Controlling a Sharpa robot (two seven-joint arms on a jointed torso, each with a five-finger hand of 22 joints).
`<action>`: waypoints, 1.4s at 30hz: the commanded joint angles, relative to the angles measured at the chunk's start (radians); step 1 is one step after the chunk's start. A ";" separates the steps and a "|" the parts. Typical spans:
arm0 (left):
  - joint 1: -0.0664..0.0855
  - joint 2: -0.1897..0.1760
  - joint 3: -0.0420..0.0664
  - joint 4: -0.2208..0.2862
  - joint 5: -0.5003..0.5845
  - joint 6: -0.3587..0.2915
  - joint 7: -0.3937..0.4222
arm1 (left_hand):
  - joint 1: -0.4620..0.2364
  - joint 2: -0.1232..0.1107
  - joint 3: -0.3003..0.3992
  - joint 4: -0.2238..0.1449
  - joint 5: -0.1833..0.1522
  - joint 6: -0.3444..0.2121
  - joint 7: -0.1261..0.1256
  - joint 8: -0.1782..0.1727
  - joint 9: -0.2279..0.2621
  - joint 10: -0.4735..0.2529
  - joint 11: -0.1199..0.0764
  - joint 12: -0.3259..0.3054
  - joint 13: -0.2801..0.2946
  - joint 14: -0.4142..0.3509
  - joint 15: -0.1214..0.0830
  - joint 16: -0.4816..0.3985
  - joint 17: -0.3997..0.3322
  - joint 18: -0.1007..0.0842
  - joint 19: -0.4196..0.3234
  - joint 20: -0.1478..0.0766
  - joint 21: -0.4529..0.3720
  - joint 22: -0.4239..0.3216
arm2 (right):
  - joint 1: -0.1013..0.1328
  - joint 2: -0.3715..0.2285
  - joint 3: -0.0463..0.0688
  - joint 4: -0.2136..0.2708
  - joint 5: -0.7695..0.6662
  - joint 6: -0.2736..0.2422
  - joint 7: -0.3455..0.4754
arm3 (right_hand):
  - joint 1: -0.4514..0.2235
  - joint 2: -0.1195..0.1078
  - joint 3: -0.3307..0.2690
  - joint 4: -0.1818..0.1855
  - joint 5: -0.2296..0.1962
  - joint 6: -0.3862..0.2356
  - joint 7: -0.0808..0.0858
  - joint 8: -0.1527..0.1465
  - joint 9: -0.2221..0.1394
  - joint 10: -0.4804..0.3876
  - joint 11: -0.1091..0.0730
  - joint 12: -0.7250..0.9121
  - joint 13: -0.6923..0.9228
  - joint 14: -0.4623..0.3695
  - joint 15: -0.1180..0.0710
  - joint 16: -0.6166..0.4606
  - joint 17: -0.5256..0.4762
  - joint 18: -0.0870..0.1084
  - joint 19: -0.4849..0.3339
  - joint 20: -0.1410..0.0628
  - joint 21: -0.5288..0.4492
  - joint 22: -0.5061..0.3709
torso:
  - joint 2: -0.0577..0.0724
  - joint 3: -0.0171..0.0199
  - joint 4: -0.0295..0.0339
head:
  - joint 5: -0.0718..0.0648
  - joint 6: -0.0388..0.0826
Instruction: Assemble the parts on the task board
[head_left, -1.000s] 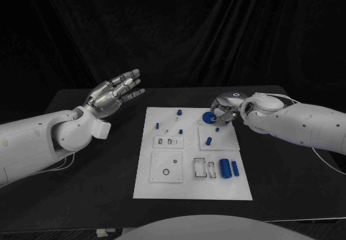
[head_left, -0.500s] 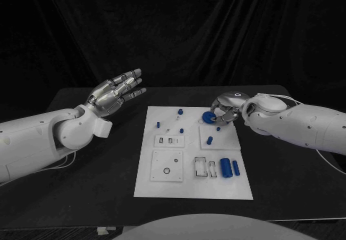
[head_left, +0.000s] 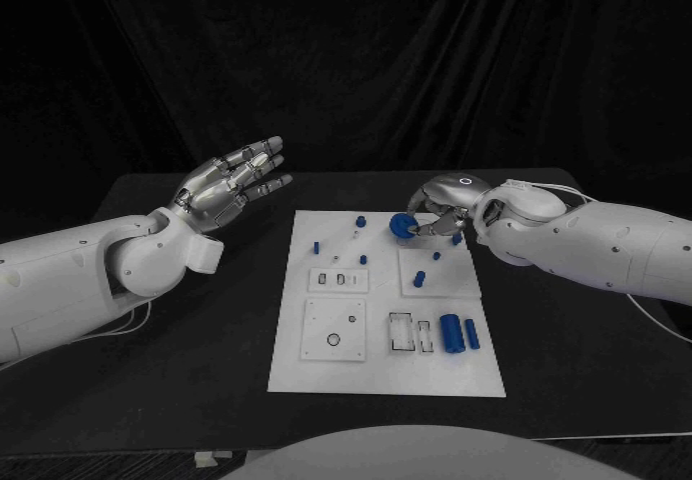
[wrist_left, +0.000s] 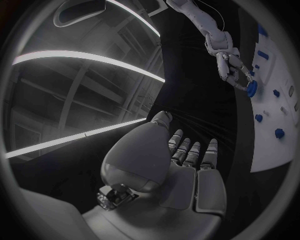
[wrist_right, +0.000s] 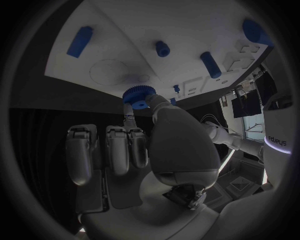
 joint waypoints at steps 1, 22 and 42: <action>-0.002 0.003 0.001 0.000 0.003 0.014 0.008 | -0.009 -0.004 0.005 0.002 0.005 0.004 0.006 0.005 0.002 -0.002 -0.006 0.004 0.000 -0.002 -0.008 0.000 0.000 0.011 -0.006 0.002 -0.006 -0.001 | 0.004 0.021 0.000 0.003 -0.006 -0.024 0.007 | -0.002 -0.002 0.005 -0.001 0.005 -0.004 -0.005 -0.002 0.076 0.104 0.000 0.003 0.263 0.106 -0.001 0.003 0.263 -0.008 0.104 -0.003 0.006 0.263 | 0.000 -0.0009 -0.0003 | -0.001 0.000; -0.002 0.007 0.001 -0.003 0.003 0.017 0.006 | -0.010 -0.004 0.005 0.001 0.005 0.003 0.006 0.005 0.001 -0.002 -0.006 0.004 0.000 -0.002 -0.008 0.000 0.000 0.011 -0.006 0.002 -0.006 -0.001 | 0.006 0.167 0.001 -0.068 -0.006 0.066 0.026 | 0.000 -0.003 0.009 -0.002 -0.003 -0.011 0.000 -0.006 0.075 0.104 0.005 0.003 0.263 0.106 0.002 0.003 0.263 -0.008 0.104 -0.001 0.006 0.263 | 0.001 0.0002 0.0020 | -0.004 0.000; -0.003 0.015 0.001 -0.008 0.003 0.026 0.003 | -0.010 -0.005 0.006 0.001 0.005 0.004 0.006 0.006 0.001 -0.003 -0.006 0.003 -0.001 -0.002 -0.008 -0.001 0.000 0.011 -0.007 0.001 -0.006 -0.001 | 0.003 0.226 0.001 -0.120 -0.042 0.104 -0.033 | 0.002 -0.002 0.018 -0.008 -0.020 -0.033 0.012 -0.021 0.070 0.104 0.015 0.003 0.263 0.106 0.010 0.003 0.263 -0.007 0.103 0.006 0.005 0.263 | 0.003 -0.0006 0.0012 | -0.012 -0.006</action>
